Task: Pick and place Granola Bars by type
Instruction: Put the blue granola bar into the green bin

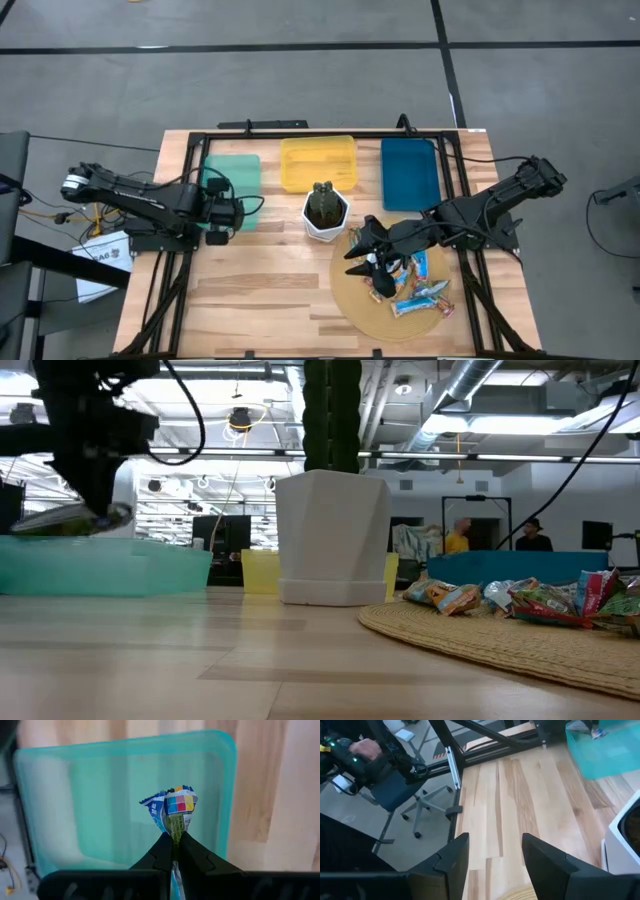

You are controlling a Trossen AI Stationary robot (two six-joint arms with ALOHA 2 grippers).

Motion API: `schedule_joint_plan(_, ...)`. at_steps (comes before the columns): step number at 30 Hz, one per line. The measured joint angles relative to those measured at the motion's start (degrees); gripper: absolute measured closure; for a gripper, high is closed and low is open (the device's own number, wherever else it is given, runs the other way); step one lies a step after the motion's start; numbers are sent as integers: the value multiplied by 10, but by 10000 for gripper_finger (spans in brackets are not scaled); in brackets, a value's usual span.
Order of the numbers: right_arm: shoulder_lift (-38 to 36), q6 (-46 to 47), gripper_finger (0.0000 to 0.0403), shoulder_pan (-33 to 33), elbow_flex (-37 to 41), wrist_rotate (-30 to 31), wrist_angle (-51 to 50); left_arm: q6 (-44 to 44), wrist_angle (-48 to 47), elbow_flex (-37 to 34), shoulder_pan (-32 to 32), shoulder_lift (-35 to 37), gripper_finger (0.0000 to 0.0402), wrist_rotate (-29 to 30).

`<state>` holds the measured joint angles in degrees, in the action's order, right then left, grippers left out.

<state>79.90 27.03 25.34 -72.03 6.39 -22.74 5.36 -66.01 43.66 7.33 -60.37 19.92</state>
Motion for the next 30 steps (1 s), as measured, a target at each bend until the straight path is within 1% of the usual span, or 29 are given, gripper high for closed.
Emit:
schedule_joint_plan(7,0,0,232,-7,0,0,-2,-109,55,1,-14,-34,393,-16)
schedule_joint_plan(10,0,0,232,-9,0,0,-2,-130,60,1,-20,-58,393,-33)
schedule_joint_plan(21,0,0,235,-8,0,-1,-2,-132,46,1,-24,-147,363,-42)
schedule_joint_plan(24,0,0,236,-8,0,-1,-2,-126,36,1,-24,-159,359,-42)
schedule_joint_plan(30,0,0,237,-8,0,-1,-2,-121,36,1,-25,-157,358,-42)
